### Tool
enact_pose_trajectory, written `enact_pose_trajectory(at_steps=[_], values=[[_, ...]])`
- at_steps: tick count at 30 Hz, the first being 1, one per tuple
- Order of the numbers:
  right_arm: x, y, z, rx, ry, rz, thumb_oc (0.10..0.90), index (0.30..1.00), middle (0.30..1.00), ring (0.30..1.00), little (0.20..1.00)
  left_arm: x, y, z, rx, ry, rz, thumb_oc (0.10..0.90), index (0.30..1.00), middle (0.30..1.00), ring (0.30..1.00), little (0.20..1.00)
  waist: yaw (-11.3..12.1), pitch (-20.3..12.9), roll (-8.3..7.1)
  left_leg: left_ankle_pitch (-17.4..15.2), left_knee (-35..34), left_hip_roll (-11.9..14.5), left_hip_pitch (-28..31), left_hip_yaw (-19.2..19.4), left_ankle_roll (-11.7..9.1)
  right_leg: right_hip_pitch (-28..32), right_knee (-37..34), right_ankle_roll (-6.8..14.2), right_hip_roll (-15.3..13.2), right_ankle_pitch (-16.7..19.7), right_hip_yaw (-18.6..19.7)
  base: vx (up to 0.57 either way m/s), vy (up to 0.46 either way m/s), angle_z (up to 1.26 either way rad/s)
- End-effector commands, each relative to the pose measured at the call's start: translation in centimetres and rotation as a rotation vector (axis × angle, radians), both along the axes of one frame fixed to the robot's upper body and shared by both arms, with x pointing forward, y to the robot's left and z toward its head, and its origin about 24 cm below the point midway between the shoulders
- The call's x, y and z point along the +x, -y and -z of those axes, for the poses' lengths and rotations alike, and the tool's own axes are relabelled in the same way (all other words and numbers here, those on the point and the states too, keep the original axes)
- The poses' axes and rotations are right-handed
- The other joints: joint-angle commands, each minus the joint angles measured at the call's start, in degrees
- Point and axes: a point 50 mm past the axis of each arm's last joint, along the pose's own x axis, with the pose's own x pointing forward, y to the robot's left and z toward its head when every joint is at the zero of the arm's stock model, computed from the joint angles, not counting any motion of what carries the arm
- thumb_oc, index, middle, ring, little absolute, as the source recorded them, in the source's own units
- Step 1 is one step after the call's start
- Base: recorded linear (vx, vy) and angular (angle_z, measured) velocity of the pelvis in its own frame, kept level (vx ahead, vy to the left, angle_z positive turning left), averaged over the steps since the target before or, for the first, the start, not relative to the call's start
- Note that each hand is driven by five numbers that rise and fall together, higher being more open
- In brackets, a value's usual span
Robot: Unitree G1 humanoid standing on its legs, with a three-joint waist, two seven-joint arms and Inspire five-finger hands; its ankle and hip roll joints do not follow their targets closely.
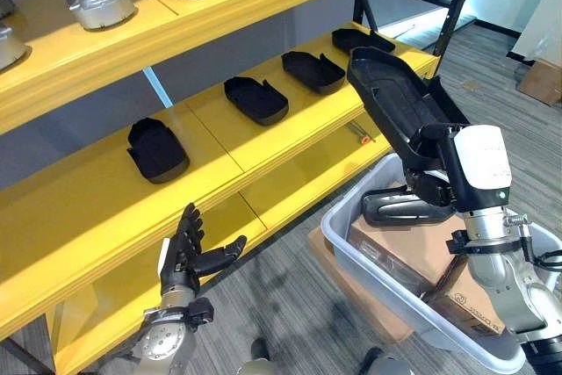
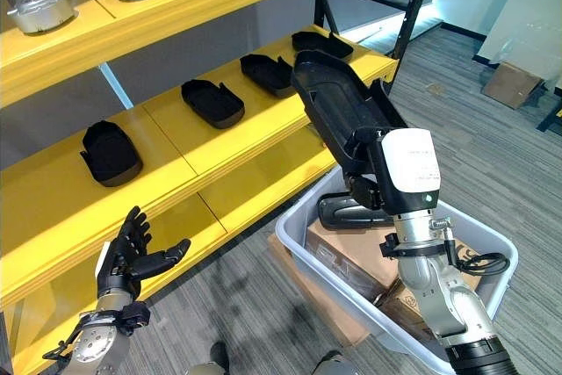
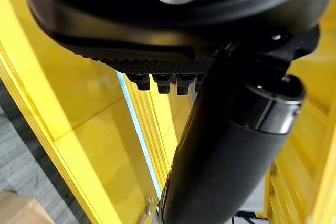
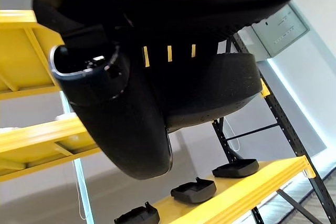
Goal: Move parts from the plastic box to the shelf.
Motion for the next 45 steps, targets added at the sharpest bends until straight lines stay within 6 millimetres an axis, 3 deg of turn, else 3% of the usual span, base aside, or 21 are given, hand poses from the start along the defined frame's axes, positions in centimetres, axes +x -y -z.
enact_pose_trajectory(at_steps=[1, 5, 7, 10, 11, 16, 17, 18, 19, 20, 21, 22, 23, 24, 25, 27, 30, 31, 34, 40, 45], values=[[-0.2, 0.0, -6.7, 0.041, 0.352, -0.016, 0.400, 0.300, 0.300, 0.300, 0.300, 1.6, -0.2, -6.3, 0.087, 0.318, 0.050, 0.900, 1.000, 1.000, 1.000, 1.000, -0.74, -1.84, -1.80, 0.71, 1.19, 4.67, 0.25, 0.57, -2.82, 6.90, -9.10, 2.78, 0.44, 2.89, -1.40, 0.09, 0.246, 0.09], [-0.3, 0.0, -6.4, 0.064, 0.349, -0.009, 0.400, 0.300, 0.300, 0.300, 0.300, 1.9, -0.3, -6.5, 0.108, 0.324, 0.057, 0.900, 1.000, 1.000, 1.000, 1.000, 0.19, -1.64, -3.39, -1.94, 2.20, 1.97, -1.36, -0.58, -1.83, 8.42, -12.80, 4.77, -1.38, 6.29, -2.25, 0.06, 0.170, 0.15], [-0.2, -0.1, -6.3, 0.075, 0.341, -0.005, 0.400, 0.300, 0.300, 0.300, 0.300, 1.9, -0.4, -6.6, 0.119, 0.327, 0.058, 0.900, 1.000, 1.000, 1.000, 1.000, 1.06, -1.12, -4.88, -5.17, 5.38, -1.30, -3.92, -2.50, -0.05, 9.88, -15.47, 6.47, -3.76, 9.51, -3.23, 0.10, 0.338, 0.36], [-0.1, -0.3, -6.1, 0.088, 0.336, -0.005, 0.400, 0.300, 0.300, 0.300, 0.300, 2.1, -0.4, -6.8, 0.130, 0.332, 0.060, 0.900, 1.000, 1.000, 1.000, 1.000, 1.37, -1.10, -5.75, -7.15, 6.96, -3.79, -5.29, -3.52, 1.51, 10.64, -16.77, 7.94, -5.68, 12.63, -3.43, 0.07, 0.238, 0.39], [0.1, -0.3, -6.0, 0.094, 0.326, 0.003, 0.400, 0.300, 0.300, 0.300, 0.300, 2.1, -0.5, -6.9, 0.144, 0.336, 0.059, 0.900, 1.000, 1.000, 1.000, 1.000, 1.76, -1.18, -6.20, -8.53, 7.81, -6.04, -6.42, -4.17, 2.78, 11.08, -18.11, 8.96, -7.26, 15.43, -3.33, 0.08, 0.275, 0.36], [0.7, -0.5, -5.3, 0.111, 0.289, 0.012, 0.400, 0.300, 0.300, 0.300, 0.300, 2.3, -0.9, -7.2, 0.174, 0.342, 0.050, 0.900, 1.000, 1.000, 1.000, 1.000, 1.78, -2.24, -7.09, -10.14, 5.99, -9.83, -5.25, -4.17, 5.83, 9.97, -16.32, 9.49, -9.77, 18.95, -1.07, 0.14, 0.299, 0.21], [0.7, -0.5, -5.0, 0.119, 0.269, 0.010, 0.400, 0.300, 0.300, 0.300, 0.300, 2.7, -0.7, -7.3, 0.186, 0.344, 0.071, 0.900, 1.000, 1.000, 1.000, 1.000, -0.61, -1.71, -7.24, -8.76, 3.41, -11.30, -4.30, -4.66, 7.05, 6.67, -14.41, 7.90, -7.51, 21.49, 8.28, 0.04, 0.135, 0.38], [0.7, -0.5, -5.0, 0.119, 0.269, 0.010, 0.400, 0.300, 0.300, 0.300, 0.300, 2.7, -0.7, -7.3, 0.186, 0.345, 0.071, 0.900, 1.000, 1.000, 1.000, 1.000, -0.27, -1.90, -7.34, -8.50, 3.09, -11.35, -4.39, -4.28, 7.09, 6.03, -14.24, 7.84, -7.59, 21.55, 8.78, 0.10, 0.293, 0.78], [0.6, -0.4, -4.9, 0.122, 0.267, 0.009, 0.400, 0.300, 0.300, 0.300, 0.300, 2.9, -0.5, -7.3, 0.180, 0.341, 0.091, 0.900, 1.000, 1.000, 1.000, 1.000, -1.99, -1.50, -6.32, -7.49, 1.01, -12.00, -3.17, -5.87, 7.86, 3.13, -11.68, 6.37, -2.23, 18.54, 16.33, 0.11, 0.270, 0.68], [0.4, -0.1, -4.7, 0.132, 0.256, 0.015, 0.400, 0.300, 0.300, 0.300, 0.300, 3.0, -0.3, -7.1, 0.177, 0.336, 0.105, 0.900, 1.000, 1.000, 1.000, 1.000, -2.84, -1.57, -5.74, -6.89, -0.78, -12.35, -2.07, -6.67, 8.30, 1.12, -9.34, 5.07, 2.24, 14.69, 19.89, 0.11, 0.257, 0.48], [0.4, -0.1, -4.7, 0.131, 0.256, 0.015, 0.400, 0.300, 0.300, 0.300, 0.300, 3.0, -0.3, -7.1, 0.177, 0.336, 0.106, 0.900, 1.000, 1.000, 1.000, 1.000, -2.71, -1.66, -5.68, -6.57, -1.09, -12.23, -2.10, -6.57, 8.21, 0.71, -8.94, 4.83, 2.34, 14.55, 19.98, 0.10, 0.155, 0.33], [0.2, 0.1, -4.5, 0.140, 0.249, 0.017, 0.400, 0.300, 0.300, 0.300, 0.300, 3.1, 0.0, -6.9, 0.176, 0.324, 0.125, 0.900, 1.000, 1.000, 1.000, 1.000, -3.43, -1.59, -5.16, -6.07, -2.08, -12.41, -1.33, -7.77, 8.45, -0.97, -6.69, 3.58, 6.62, 10.60, 22.69, 0.04, 0.050, 0.47], [0.2, 0.1, -4.5, 0.140, 0.249, 0.017, 0.400, 0.300, 0.300, 0.300, 0.300, 3.1, 0.0, -6.9, 0.176, 0.324, 0.126, 0.900, 1.000, 1.000, 1.000, 1.000, -3.37, -1.65, -5.16, -6.01, -2.15, -12.40, -1.37, -7.73, 8.43, -1.12, -6.57, 3.55, 6.62, 10.55, 22.74, 0.20, 0.158, 0.56], [-0.2, 0.4, -4.2, 0.156, 0.251, 0.018, 0.400, 0.300, 0.300, 0.300, 0.300, 3.3, 0.6, -6.6, 0.174, 0.312, 0.161, 0.900, 1.000, 1.000, 1.000, 1.000, -4.65, -1.56, -5.00, -5.61, -3.92, -13.69, 0.97, -10.07, 8.65, -3.99, -4.74, 1.75, 14.95, 5.56, 25.70, 0.16, 0.105, 0.29], [-0.3, 0.4, -4.3, 0.162, 0.258, 0.010, 0.400, 0.300, 0.300, 0.300, 0.300, 3.4, 0.8, -6.6, 0.168, 0.313, 0.169, 0.900, 1.000, 1.000, 1.000, 1.000, -4.95, -1.59, -5.27, -5.38, -4.15, -14.13, 1.15, -10.36, 8.63, -5.12, -6.20, 1.32, 17.11, 5.95, 25.93, 0.20, 0.117, 0.43], [-0.4, 0.6, -4.3, 0.163, 0.262, 0.011, 0.400, 0.300, 0.300, 0.300, 0.300, 3.3, 0.9, -6.5, 0.159, 0.312, 0.169, 0.900, 1.000, 1.000, 1.000, 1.000, -5.15, -1.96, -5.62, -5.47, -5.25, -14.88, 2.29, -10.75, 8.23, -5.15, -10.21, 1.32, 18.36, 7.39, 23.89, 0.08, 0.008, 0.44], [-0.5, 0.7, -4.5, 0.162, 0.265, 0.011, 0.400, 0.300, 0.300, 0.300, 0.300, 3.4, 1.1, -6.5, 0.146, 0.321, 0.170, 0.900, 1.000, 1.000, 1.000, 1.000, -5.84, -2.19, -6.03, -5.57, -5.10, -15.38, 2.67, -11.69, 7.96, -4.31, -14.95, 1.42, 18.94, 8.73, 24.75, 0.06, -0.036, 0.48], [-0.6, 0.7, -4.4, 0.165, 0.260, 0.002, 0.400, 0.300, 0.300, 0.300, 0.300, 3.4, 1.2, -6.4, 0.139, 0.321, 0.168, 0.900, 1.000, 1.000, 1.000, 1.000, -6.08, -2.60, -6.31, -5.94, -4.31, -15.56, 2.61, -12.36, 7.81, -2.51, -17.27, 1.23, 19.11, 8.86, 26.71, 0.04, -0.032, 0.47], [-0.9, 0.7, -4.0, 0.158, 0.238, -0.003, 0.400, 0.300, 0.300, 0.300, 0.300, 2.9, 1.1, -5.9, 0.122, 0.307, 0.142, 0.900, 1.000, 1.000, 1.000, 1.000, -5.54, -4.11, -6.48, -6.54, -4.48, -15.26, 3.89, -11.25, 7.59, 0.71, -19.54, 0.81, 19.17, 8.70, 25.72, 0.09, -0.081, 0.19], [-1.1, 0.7, -3.9, 0.157, 0.228, -0.009, 0.400, 0.300, 0.300, 0.300, 0.300, 2.6, 1.2, -5.6, 0.103, 0.293, 0.124, 0.900, 1.000, 1.000, 1.000, 1.000, -5.56, -5.02, -6.26, -6.85, -4.45, -14.58, 5.07, -10.81, 7.01, 3.47, -21.06, 0.49, 19.26, 8.18, 24.72, 0.05, -0.082, 0.06], [-1.3, 0.6, -4.7, 0.148, 0.265, -0.034, 0.400, 0.300, 0.300, 0.300, 0.300, 3.0, 1.8, -5.8, 0.099, 0.300, 0.147, 0.900, 1.000, 1.000, 1.000, 1.000, -5.84, -3.69, -5.87, -8.53, 1.84, -14.16, 2.60, -12.35, 5.53, 4.08, -20.25, -0.84, 18.90, 6.59, 23.65, -0.02, -0.112, 0.17]])
